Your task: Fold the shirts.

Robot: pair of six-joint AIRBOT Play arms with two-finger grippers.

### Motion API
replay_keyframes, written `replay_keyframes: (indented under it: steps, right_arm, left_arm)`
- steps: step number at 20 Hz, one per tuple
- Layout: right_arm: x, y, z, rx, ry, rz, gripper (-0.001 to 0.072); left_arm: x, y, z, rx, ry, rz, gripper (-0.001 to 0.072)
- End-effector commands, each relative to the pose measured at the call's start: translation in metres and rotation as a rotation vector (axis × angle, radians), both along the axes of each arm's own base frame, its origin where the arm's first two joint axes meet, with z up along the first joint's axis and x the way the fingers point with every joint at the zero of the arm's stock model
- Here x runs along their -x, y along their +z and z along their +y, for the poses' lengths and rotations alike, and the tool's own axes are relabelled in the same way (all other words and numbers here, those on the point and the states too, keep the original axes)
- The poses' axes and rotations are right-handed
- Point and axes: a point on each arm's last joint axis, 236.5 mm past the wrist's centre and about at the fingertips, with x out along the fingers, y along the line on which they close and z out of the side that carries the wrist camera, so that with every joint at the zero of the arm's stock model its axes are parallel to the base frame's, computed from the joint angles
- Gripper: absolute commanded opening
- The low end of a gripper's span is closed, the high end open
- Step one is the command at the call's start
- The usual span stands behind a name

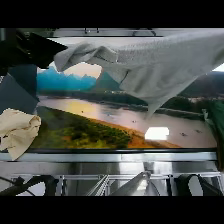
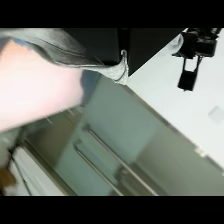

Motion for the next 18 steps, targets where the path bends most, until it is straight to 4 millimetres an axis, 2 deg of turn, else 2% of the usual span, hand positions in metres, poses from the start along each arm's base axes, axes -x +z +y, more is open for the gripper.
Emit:
replay_keyframes:
  steps: [1, 2, 5, 6, 7, 8, 10, 13, 16, 18]
  right_arm:
    - [0.043, 0.040, 0.029, 0.003, 0.105, -0.143, 0.0014]
    - [0.052, 0.046, 0.037, 0.010, 0.124, -0.182, 0.0014]
    - [0.078, 0.065, 0.054, 0.006, 0.170, -0.279, 0.0014]
    - [0.080, 0.064, 0.056, 0.019, 0.166, -0.280, 0.0014]
    - [0.077, 0.058, 0.057, 0.045, 0.154, -0.262, 0.0014]
    - [0.069, 0.046, 0.056, 0.079, 0.138, -0.216, 0.0014]
    - [0.046, 0.004, 0.053, 0.155, 0.107, -0.050, 0.0015]
    - [0.012, -0.072, 0.043, 0.221, 0.081, 0.213, 0.0015]
    - [-0.020, -0.151, 0.046, 0.178, 0.129, 0.412, 0.0015]
    - [-0.051, -0.218, 0.043, 0.161, 0.104, 0.549, 0.0015]
  left_arm:
    - [0.037, 0.031, 0.000, 0.061, -0.008, -0.024, 0.0024]
    - [0.048, 0.044, 0.000, 0.114, -0.015, -0.034, 0.0025]
    - [0.094, 0.106, 0.009, 0.358, -0.043, -0.181, 0.0024]
    - [0.107, 0.116, 0.010, 0.384, -0.042, -0.215, 0.0019]
    - [0.112, 0.116, 0.008, 0.366, -0.023, -0.227, 0.0018]
    - [0.107, 0.107, 0.003, 0.316, 0.018, -0.223, 0.0019]
    - [0.079, 0.064, -0.003, 0.131, 0.139, -0.177, 0.0019]
    - [0.023, -0.022, 0.010, -0.145, 0.305, -0.037, 0.0018]
    - [-0.014, -0.097, 0.013, -0.206, 0.326, 0.145, 0.0019]
    - [-0.039, -0.157, 0.004, -0.244, 0.326, 0.226, 0.0019]
